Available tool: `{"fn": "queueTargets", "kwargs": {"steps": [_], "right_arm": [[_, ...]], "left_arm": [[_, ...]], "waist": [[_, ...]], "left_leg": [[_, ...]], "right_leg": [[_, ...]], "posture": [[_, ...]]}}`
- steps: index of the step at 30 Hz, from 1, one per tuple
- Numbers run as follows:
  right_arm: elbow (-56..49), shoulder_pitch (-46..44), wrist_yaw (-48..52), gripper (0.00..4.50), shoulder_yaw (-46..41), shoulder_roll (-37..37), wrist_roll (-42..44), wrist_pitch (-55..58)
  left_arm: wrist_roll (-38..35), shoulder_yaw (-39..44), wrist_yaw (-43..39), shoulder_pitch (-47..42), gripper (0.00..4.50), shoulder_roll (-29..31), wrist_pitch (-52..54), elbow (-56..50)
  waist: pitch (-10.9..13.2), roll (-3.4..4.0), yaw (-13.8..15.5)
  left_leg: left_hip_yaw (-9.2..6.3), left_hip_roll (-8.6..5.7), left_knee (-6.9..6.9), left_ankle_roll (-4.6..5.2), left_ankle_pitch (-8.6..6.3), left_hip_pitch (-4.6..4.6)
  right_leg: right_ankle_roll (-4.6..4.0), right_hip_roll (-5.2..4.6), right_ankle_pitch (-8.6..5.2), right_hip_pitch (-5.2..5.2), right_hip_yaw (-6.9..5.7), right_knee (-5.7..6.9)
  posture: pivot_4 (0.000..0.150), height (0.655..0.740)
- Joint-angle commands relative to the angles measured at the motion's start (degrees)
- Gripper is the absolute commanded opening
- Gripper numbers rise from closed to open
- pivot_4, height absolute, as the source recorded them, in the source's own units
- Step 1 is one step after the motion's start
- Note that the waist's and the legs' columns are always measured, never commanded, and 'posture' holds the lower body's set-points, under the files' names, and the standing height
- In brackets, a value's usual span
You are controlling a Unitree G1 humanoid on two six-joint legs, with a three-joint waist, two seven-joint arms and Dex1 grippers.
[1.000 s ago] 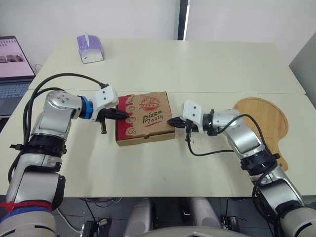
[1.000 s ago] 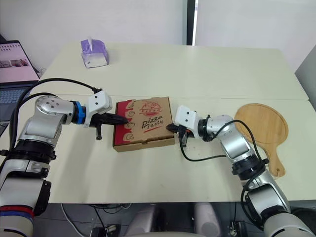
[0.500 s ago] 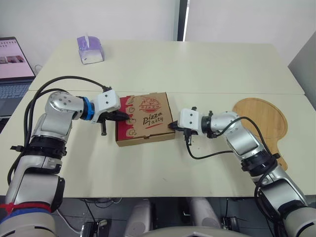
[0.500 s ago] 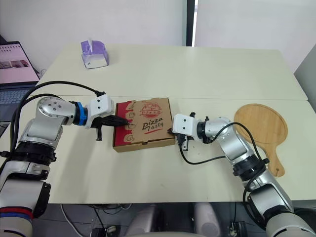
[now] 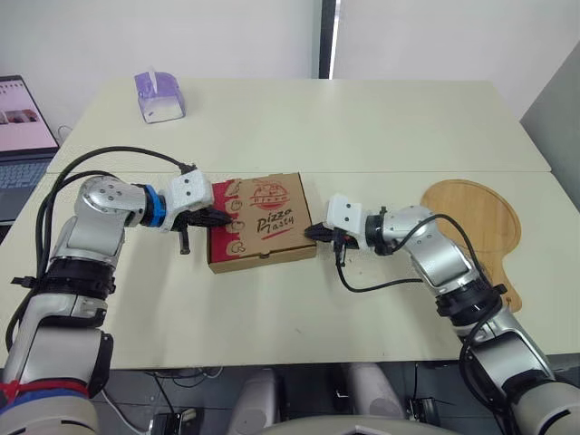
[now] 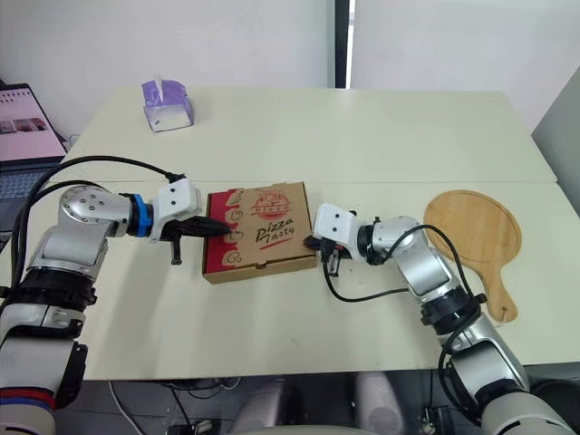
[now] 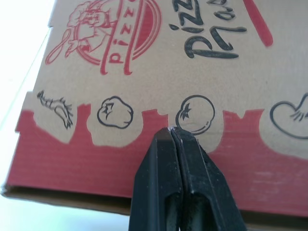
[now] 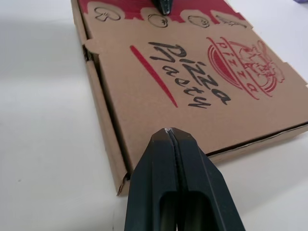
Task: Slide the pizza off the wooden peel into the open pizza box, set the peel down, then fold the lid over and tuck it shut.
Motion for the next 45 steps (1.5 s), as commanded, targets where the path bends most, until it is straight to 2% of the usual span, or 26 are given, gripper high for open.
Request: {"fn": "queueTargets", "kwargs": {"steps": [1,5,11,15,19,24,31,40,45], "right_arm": [[-0.15,-3.91,-0.89,0.05,-4.46,-0.69,2.26,0.16],[2.24,-7.37,-2.07,0.05,-6.4,-1.66,2.03,-0.18],[13.29,-11.22,-4.35,0.05,-3.35,-1.79,-3.66,-5.86],[22.38,-13.14,-5.29,0.05,-0.38,-0.77,-7.85,-9.38],[25.54,-13.48,-4.29,0.05,1.15,0.59,-9.12,-9.57],[21.31,-11.05,-1.09,0.05,1.51,1.02,-7.59,-7.53],[6.36,-4.01,2.76,0.05,1.05,-0.52,-4.49,1.57],[-9.07,3.42,3.47,0.05,-0.74,-6.34,-2.12,10.52],[-13.11,5.83,3.9,0.05,-2.83,-10.47,-1.06,13.24]], "left_arm": [[-5.68,4.08,-1.34,0.12,0.0,1.66,9.05,-6.32],[-7.45,8.7,3.39,-0.35,0.0,3.89,14.76,-9.04],[-3.83,11.72,11.48,2.86,0.0,7.11,11.7,-6.33],[-1.71,11.34,15.22,7.68,0.0,7.84,10.62,-6.51],[-0.18,8.77,17.82,12.22,0.0,5.49,11.56,-10.81],[-1.39,6.6,17.83,13.42,0.0,1.89,14.63,-16.01],[-2.58,3.38,15.45,12.8,0.0,-0.6,15.99,-20.33],[-1.82,-2.33,12.41,9.97,0.0,-4.93,14.94,-20.68],[-0.44,-5.6,11.22,8.06,0.0,-8.1,13.36,-19.14]], "waist": [[0.06,0.0,0.2],[0.11,-0.08,0.29],[0.11,-0.08,0.29],[0.11,-0.07,0.14],[0.11,-0.07,0.22],[0.11,-0.07,0.75],[0.11,-0.07,0.51],[0.11,-0.07,1.36],[0.11,-0.07,2.07]], "left_leg": [[0.0,-0.02,0.0,0.0,0.0,-0.05],[-0.05,-0.02,0.0,-0.02,0.01,-0.29],[-0.02,-0.05,-0.02,-0.09,0.05,-0.56],[0.05,-0.06,-0.02,-0.17,0.09,-0.79],[0.0,-0.04,-0.02,-0.27,0.15,-0.97],[-0.03,-0.09,-0.02,-0.27,0.15,-1.04],[-0.02,-0.09,-0.02,-0.15,0.08,-1.0],[-0.07,-0.13,0.03,-0.12,0.06,-0.96],[-0.07,-0.15,0.05,-0.12,0.07,-0.96]], "right_leg": [[0.0,-0.03,0.0,-0.03,-0.01,0.0],[0.0,-0.05,0.0,-0.23,-0.04,-0.06],[-0.01,-0.12,0.01,-0.48,-0.03,-0.07],[-0.02,-0.14,0.01,-0.78,0.01,-0.01],[-0.02,-0.14,0.01,-0.92,-0.03,-0.08],[0.0,-0.24,0.02,-0.91,-0.07,-0.11],[0.0,-0.24,0.02,-0.88,-0.07,-0.07],[0.0,-0.24,0.02,-0.78,-0.12,-0.07],[0.01,-0.24,0.03,-0.75,-0.12,-0.08]], "posture": [[0.15,0.74],[0.15,0.74],[0.15,0.74],[0.15,0.74],[0.15,0.74],[0.15,0.74],[0.15,0.74],[0.15,0.74],[0.15,0.74]]}}
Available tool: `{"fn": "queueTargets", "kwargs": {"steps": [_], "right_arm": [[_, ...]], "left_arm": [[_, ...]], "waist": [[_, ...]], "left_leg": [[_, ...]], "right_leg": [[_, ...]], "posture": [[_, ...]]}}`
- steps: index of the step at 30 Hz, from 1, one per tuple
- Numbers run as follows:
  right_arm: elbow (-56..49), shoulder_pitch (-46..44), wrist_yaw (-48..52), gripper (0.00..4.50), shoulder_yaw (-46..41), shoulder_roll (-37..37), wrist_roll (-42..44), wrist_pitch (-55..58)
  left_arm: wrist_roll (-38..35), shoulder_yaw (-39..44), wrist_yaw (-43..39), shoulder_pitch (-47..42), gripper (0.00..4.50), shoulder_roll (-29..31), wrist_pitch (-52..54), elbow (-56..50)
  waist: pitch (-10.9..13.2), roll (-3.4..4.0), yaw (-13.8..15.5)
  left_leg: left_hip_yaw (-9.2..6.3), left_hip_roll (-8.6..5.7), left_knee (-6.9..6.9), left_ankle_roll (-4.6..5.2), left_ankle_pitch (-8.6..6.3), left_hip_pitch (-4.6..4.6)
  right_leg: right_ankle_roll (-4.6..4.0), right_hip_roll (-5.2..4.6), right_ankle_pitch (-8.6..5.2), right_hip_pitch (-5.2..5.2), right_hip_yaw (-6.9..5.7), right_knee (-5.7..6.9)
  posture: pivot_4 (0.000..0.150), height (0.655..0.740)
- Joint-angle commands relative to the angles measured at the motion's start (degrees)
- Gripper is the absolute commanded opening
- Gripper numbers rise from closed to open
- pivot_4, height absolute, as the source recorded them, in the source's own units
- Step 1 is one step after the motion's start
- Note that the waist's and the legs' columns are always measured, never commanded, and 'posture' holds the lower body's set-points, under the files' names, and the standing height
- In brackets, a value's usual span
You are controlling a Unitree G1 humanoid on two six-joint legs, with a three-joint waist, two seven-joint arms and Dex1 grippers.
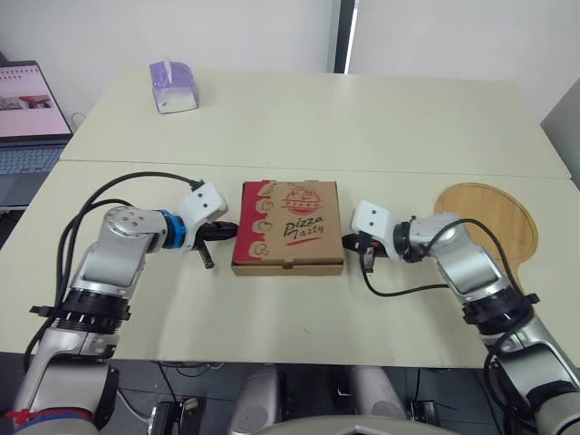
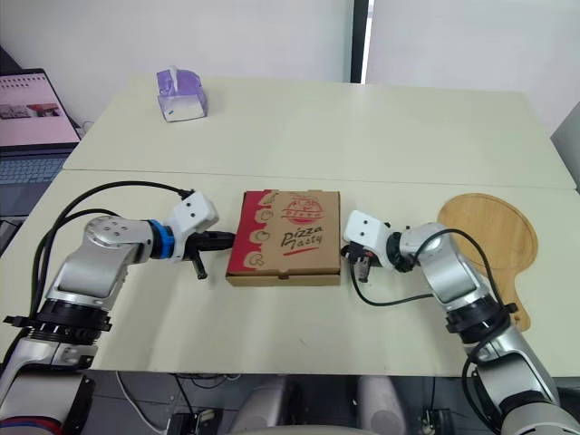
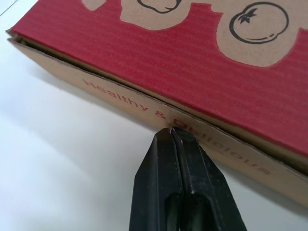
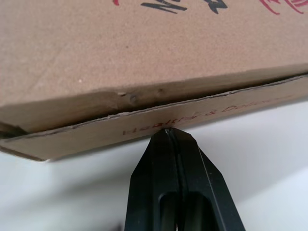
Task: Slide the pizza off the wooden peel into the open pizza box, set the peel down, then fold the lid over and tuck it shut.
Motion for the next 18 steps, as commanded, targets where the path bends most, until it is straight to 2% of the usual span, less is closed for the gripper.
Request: {"fn": "queueTargets", "kwargs": {"steps": [1,8,18], "right_arm": [[-5.98,0.18,0.81,0.05,-1.76,-0.65,3.22,0.34],[-8.96,2.31,0.77,0.05,-3.48,-4.04,4.2,3.07],[-10.16,4.85,-0.33,0.05,-3.59,-5.48,3.87,4.74]], "left_arm": [[-0.66,-4.01,-2.91,-1.75,0.0,-3.21,-2.32,-1.34],[1.48,-6.3,-3.45,-6.54,0.0,-7.89,-4.49,4.25],[3.91,-6.87,-5.44,-6.73,0.0,-7.23,-6.98,6.91]], "waist": [[0.0,0.0,0.08],[-0.01,0.01,0.58],[-0.01,0.02,0.54]], "left_leg": [[0.0,0.0,0.0,0.0,0.0,0.0],[-0.03,-0.01,0.1,0.02,0.0,0.0],[-0.05,0.01,0.24,0.04,-0.01,0.01]], "right_leg": [[0.0,0.0,0.0,0.01,-0.01,0.0],[0.01,0.02,0.01,0.09,-0.02,0.02],[0.03,0.06,0.01,0.14,-0.03,0.04]], "posture": [[0.15,0.74],[0.15,0.74],[0.15,0.74]]}}
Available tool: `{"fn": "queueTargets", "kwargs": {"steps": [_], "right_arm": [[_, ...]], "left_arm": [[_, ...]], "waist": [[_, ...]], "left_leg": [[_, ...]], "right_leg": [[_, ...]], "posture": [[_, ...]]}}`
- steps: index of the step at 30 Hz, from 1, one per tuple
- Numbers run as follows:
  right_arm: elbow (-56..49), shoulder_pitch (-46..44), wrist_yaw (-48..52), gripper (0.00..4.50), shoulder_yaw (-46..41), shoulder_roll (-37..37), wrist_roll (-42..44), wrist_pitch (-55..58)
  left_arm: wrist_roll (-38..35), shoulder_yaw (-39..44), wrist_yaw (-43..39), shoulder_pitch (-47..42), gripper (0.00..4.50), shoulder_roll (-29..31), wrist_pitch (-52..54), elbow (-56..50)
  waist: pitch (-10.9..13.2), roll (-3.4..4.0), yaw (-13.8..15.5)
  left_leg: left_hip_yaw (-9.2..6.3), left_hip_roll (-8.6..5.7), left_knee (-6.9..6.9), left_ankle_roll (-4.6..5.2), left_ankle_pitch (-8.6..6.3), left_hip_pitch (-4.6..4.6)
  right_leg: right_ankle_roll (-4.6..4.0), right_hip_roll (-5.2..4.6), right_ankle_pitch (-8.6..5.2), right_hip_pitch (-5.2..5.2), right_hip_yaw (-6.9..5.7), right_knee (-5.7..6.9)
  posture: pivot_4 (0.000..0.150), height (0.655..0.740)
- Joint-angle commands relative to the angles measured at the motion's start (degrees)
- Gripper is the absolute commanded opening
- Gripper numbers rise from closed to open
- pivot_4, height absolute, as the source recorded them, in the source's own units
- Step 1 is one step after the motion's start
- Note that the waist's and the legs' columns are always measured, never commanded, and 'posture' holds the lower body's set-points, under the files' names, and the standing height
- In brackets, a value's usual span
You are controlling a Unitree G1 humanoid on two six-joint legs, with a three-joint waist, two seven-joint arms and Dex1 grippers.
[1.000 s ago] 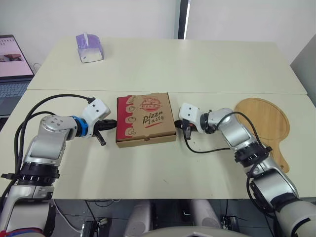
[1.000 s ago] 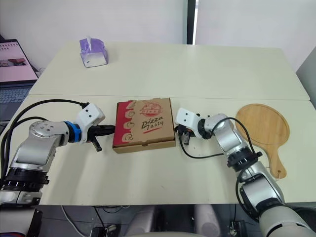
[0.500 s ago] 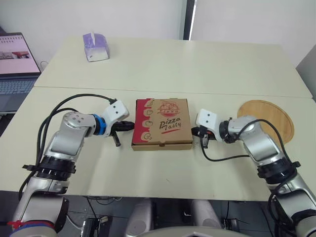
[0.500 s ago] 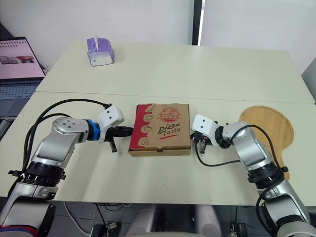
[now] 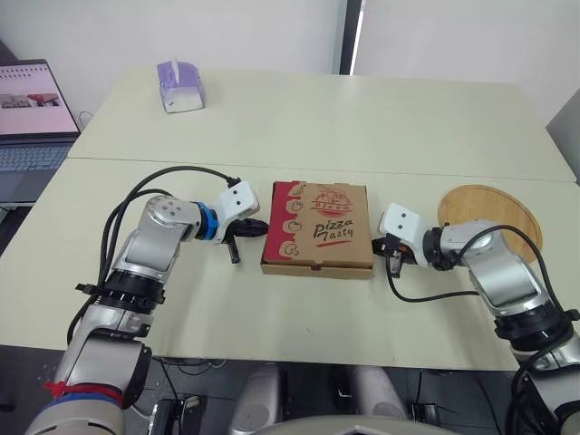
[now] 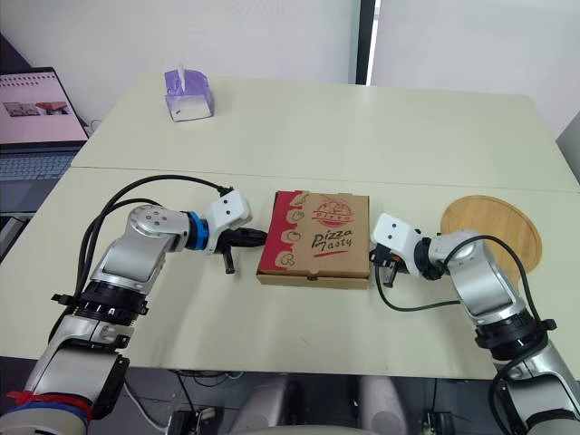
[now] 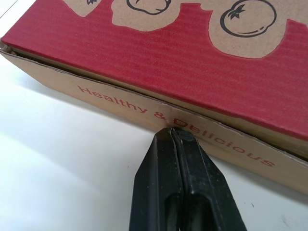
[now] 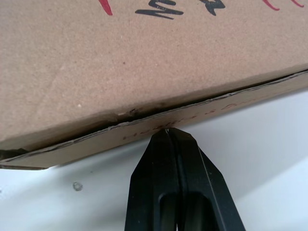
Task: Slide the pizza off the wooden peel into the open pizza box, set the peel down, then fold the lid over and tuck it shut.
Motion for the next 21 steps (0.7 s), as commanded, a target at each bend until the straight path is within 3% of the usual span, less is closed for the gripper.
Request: {"fn": "queueTargets", "kwargs": {"steps": [1,6,9,13,18,21], "right_arm": [[-2.28,-0.13,-0.25,0.05,-0.37,-0.37,1.31,-3.42],[0.97,-0.02,0.26,0.05,-4.73,-4.76,2.3,-7.8],[3.8,-1.09,1.05,0.05,-8.35,-6.38,4.96,-11.25],[3.83,-2.71,4.28,0.05,-14.09,-3.44,15.19,-12.09],[-1.57,-1.14,4.73,0.05,-14.69,0.44,23.39,-8.78],[-4.64,2.98,3.09,0.05,-10.85,2.67,21.83,-10.76]], "left_arm": [[0.32,-2.13,-1.88,-0.13,0.0,-0.24,-2.1,0.37],[-0.24,1.9,-2.64,-0.95,0.0,5.33,-4.69,3.7],[-4.28,4.87,-5.64,-1.15,0.0,7.71,-5.91,2.57],[-10.47,8.31,-8.65,-2.29,0.0,7.02,-4.32,-0.97],[-15.5,7.51,-11.41,-0.06,0.0,5.84,-0.57,-9.49],[-15.59,4.7,-11.78,3.68,0.0,5.19,-0.06,-14.32]], "waist": [[0.0,0.0,0.0],[0.01,-0.02,-0.29],[0.01,-0.02,-0.58],[0.01,-0.02,-0.65],[0.01,-0.02,-0.67],[0.0,0.01,-0.66]], "left_leg": [[0.0,0.0,0.0,0.0,0.0,0.0],[0.02,0.02,0.02,0.0,0.0,-0.01],[0.01,0.04,0.02,0.0,0.0,-0.02],[0.03,0.06,0.03,0.01,0.0,0.0],[0.0,0.06,0.03,0.02,-0.01,-0.03],[0.0,0.07,0.03,0.03,-0.02,-0.02]], "right_leg": [[0.0,0.0,0.0,0.0,0.0,0.0],[0.0,0.02,0.0,-0.01,0.0,0.0],[0.0,0.03,0.0,-0.02,0.0,0.0],[0.0,0.04,0.0,-0.01,0.01,0.0],[0.01,0.04,0.0,-0.01,0.02,0.0],[0.01,0.04,0.0,0.0,0.03,0.01]], "posture": [[0.15,0.74],[0.15,0.74],[0.15,0.74],[0.15,0.74],[0.15,0.74],[0.15,0.74]]}}
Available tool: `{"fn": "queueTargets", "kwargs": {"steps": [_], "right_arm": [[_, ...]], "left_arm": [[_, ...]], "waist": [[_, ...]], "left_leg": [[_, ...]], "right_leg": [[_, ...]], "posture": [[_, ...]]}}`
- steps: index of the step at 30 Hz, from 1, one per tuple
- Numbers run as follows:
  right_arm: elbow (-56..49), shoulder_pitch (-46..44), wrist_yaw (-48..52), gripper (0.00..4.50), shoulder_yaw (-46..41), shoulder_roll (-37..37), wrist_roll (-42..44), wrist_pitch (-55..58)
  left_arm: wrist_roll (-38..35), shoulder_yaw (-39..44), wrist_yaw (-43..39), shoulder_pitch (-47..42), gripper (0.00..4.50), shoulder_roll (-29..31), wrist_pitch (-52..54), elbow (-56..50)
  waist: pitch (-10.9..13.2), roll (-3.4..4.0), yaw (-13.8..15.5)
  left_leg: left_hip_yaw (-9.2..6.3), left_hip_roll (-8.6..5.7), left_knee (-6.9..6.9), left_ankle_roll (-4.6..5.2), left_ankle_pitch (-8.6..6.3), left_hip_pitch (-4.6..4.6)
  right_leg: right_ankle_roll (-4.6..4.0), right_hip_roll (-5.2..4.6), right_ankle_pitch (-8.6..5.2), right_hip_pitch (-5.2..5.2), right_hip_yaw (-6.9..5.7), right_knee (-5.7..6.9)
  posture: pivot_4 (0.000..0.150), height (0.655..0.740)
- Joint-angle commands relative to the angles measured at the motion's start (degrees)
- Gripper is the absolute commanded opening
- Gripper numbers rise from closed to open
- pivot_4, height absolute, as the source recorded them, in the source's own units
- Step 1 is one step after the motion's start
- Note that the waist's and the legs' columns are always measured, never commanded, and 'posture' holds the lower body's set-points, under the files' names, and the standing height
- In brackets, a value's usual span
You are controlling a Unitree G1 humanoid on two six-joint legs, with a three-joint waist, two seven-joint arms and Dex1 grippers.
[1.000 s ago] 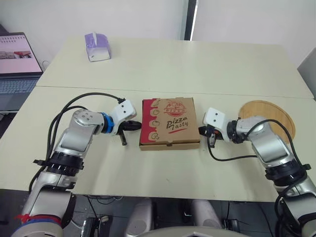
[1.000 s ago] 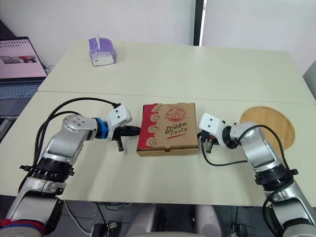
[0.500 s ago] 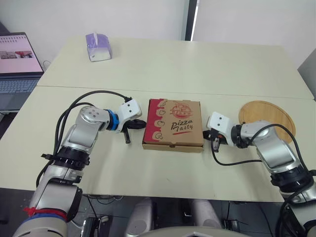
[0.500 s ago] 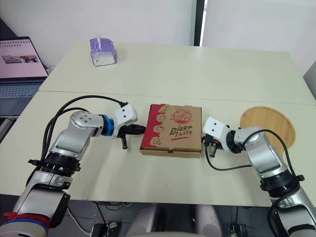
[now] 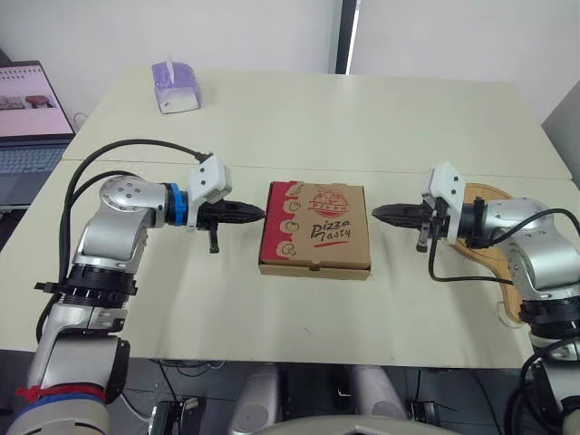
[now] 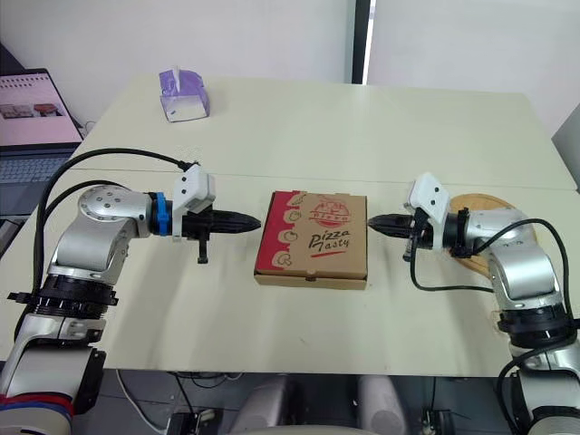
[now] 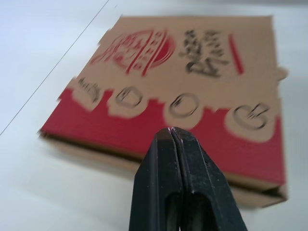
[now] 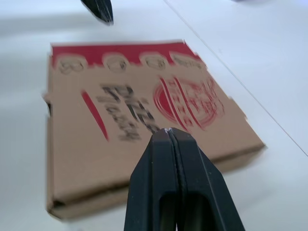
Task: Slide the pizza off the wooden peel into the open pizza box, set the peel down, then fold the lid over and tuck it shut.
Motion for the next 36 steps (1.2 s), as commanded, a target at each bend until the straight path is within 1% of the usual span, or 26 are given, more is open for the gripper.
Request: {"fn": "queueTargets", "kwargs": {"steps": [1,4,6,8,12,13,16,18,21,23,30,33,36], "right_arm": [[-4.39,3.52,-1.51,0.05,2.77,1.38,0.35,-1.44],[-5.01,6.47,-3.34,0.05,4.36,4.98,1.36,-2.84],[-3.51,8.32,-4.48,0.05,4.99,7.92,1.68,-4.27],[-1.27,9.91,-3.43,0.05,7.13,7.46,-1.35,-7.52],[4.27,10.66,-3.27,0.05,9.67,5.58,-6.11,-12.78],[5.02,10.66,-3.35,0.05,9.48,5.64,-5.59,-12.4],[6.16,10.26,-3.59,0.05,9.53,5.19,-5.56,-11.69],[6.17,10.29,-3.7,0.05,9.2,5.22,-4.97,-11.1],[6.55,9.99,-3.84,0.05,8.6,5.2,-4.42,-10.6],[6.94,9.05,-4.41,0.05,8.05,5.63,-3.94,-9.73],[9.54,2.91,-6.88,0.05,7.03,6.85,-2.81,-5.24],[12.2,-1.17,-7.95,0.05,7.55,7.26,-3.45,-2.18],[17.66,-5.58,-9.85,0.05,8.97,8.07,-6.06,-1.29]], "left_arm": [[-0.79,-2.35,-0.53,3.32,0.0,-0.58,0.53,-5.19],[-1.28,-2.95,1.32,5.57,0.0,-2.87,0.96,-4.77],[-2.7,-2.52,2.68,6.64,0.0,-5.88,2.05,-2.61],[-0.83,-2.63,4.03,6.5,0.0,-7.32,-0.59,1.8],[3.21,-4.66,3.25,6.17,0.0,-6.57,-5.12,8.09],[3.91,-5.04,3.16,5.95,0.0,-6.35,-5.83,9.45],[6.43,-6.47,3.32,5.06,0.0,-5.54,-8.23,12.92],[7.36,-6.68,4.07,4.35,0.0,-5.73,-9.55,14.81],[6.93,-5.92,5.54,2.37,0.0,-6.92,-8.9,16.68],[6.78,-5.73,5.89,1.1,0.0,-7.43,-8.52,17.66],[8.17,-5.71,8.11,-3.93,0.0,-9.0,-8.01,22.23],[9.69,-6.05,9.12,-5.88,0.0,-9.79,-9.51,25.42],[11.21,-6.3,10.13,-7.65,0.0,-10.65,-11.48,28.98]], "waist": [[-0.01,0.01,0.0],[0.0,0.01,0.02],[0.0,0.01,0.04],[0.0,0.01,0.07],[-0.03,0.02,0.01],[-0.03,0.03,0.02],[-0.06,0.04,-0.01],[-0.1,0.07,-0.02],[-0.11,0.09,0.01],[-0.11,0.09,0.02],[-0.11,0.09,-0.01],[-0.1,0.1,-0.04],[-0.1,0.1,-0.04]], "left_leg": [[0.0,0.0,0.0,0.03,-0.02,0.03],[0.03,0.0,0.05,0.07,-0.04,0.02],[0.0,0.0,0.15,0.08,-0.04,0.01],[-0.05,0.0,0.21,0.09,-0.05,0.11],[0.0,-0.03,0.26,0.1,-0.05,0.16],[0.0,-0.02,0.25,0.1,-0.05,0.26],[-0.02,0.01,0.08,0.17,-0.1,1.06],[0.0,0.0,0.07,0.18,-0.1,1.21],[-0.03,0.0,0.05,0.18,-0.11,1.55],[-0.02,-0.01,0.01,0.2,-0.11,1.74],[-0.02,0.0,0.01,0.2,-0.11,1.76],[0.0,0.0,0.0,0.2,-0.11,1.73],[0.0,0.0,-0.05,0.2,-0.11,1.72]], "right_leg": [[0.0,0.0,0.0,0.03,0.01,-0.01],[0.01,0.0,0.0,0.02,0.03,0.02],[0.01,0.01,0.01,0.03,0.02,0.06],[0.02,0.02,0.01,0.19,-0.01,0.06],[0.04,0.04,0.02,0.24,0.0,0.05],[0.04,0.04,0.02,0.32,0.0,0.04],[0.03,0.06,-0.01,1.09,0.0,-0.09],[0.07,0.09,-0.04,1.28,0.01,-0.12],[0.25,0.11,-0.16,1.65,0.01,-0.16],[0.43,0.1,-0.28,1.83,0.03,-0.17],[0.41,0.08,-0.27,1.82,0.06,-0.15],[0.16,0.08,-0.12,1.77,0.07,-0.15],[0.14,0.08,-0.11,1.74,0.06,-0.15]], "posture": [[0.15,0.74],[0.15,0.74],[0.15,0.74],[0.15,0.74],[0.15,0.74],[0.15,0.74],[0.15,0.74],[0.15,0.74],[0.15,0.74],[0.15,0.74],[0.15,0.74],[0.15,0.74],[0.15,0.74]]}}
